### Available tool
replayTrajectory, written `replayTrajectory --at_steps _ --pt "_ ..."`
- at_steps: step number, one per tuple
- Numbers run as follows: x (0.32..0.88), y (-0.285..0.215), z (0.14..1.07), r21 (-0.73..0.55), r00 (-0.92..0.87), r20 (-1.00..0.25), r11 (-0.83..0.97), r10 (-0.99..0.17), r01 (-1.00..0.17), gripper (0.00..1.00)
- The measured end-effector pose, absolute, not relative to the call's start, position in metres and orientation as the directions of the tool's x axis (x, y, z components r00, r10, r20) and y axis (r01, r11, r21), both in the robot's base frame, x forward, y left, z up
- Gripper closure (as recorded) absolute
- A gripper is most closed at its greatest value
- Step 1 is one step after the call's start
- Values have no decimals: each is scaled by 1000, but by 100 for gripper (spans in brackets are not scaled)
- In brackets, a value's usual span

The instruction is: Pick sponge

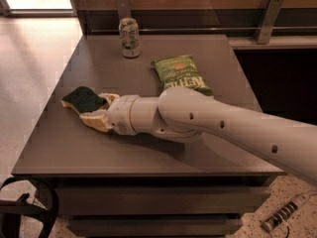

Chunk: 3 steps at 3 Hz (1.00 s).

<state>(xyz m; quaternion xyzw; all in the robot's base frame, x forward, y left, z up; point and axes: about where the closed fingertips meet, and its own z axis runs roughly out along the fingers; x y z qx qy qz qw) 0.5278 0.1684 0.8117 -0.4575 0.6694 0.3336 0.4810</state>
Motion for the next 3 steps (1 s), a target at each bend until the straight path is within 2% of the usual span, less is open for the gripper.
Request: replayTrajectory --at_steps 2,3 --pt "521 169 829 -28 -76 -953 332 -294 -943 100" --pt "509 168 862 -119 24 -955 309 -296 -944 100"
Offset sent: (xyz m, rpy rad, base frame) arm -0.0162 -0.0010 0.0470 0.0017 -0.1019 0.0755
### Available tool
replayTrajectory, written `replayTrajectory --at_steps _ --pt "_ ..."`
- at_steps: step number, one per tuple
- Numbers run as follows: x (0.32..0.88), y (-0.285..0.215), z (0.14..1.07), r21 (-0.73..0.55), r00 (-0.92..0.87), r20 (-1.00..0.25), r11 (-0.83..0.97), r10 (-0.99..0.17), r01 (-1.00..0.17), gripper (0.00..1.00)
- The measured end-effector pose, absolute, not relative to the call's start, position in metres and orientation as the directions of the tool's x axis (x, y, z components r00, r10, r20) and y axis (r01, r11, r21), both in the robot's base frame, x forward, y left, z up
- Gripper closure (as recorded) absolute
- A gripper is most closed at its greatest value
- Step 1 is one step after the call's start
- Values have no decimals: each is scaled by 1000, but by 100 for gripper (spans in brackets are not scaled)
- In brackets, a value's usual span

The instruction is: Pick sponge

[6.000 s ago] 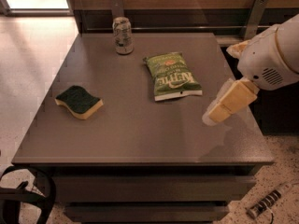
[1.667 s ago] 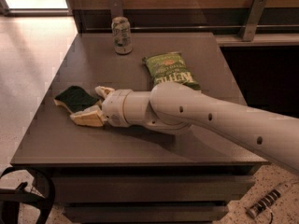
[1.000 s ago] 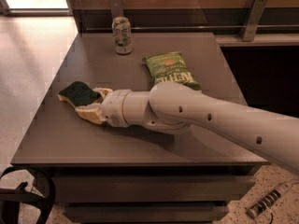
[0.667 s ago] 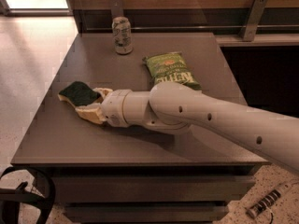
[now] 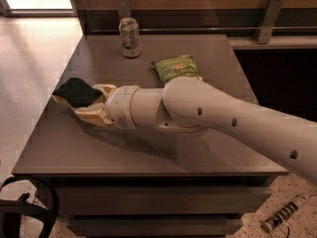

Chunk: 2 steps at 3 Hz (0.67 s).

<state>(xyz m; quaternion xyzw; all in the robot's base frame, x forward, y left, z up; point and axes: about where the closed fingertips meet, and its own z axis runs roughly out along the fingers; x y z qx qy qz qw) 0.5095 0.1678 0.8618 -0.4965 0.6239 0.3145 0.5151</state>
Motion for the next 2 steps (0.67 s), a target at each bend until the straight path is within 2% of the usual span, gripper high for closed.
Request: replayTrajectory --at_steps 2 --pt "497 159 903 -241 186 -959 269 -215 -932 100"
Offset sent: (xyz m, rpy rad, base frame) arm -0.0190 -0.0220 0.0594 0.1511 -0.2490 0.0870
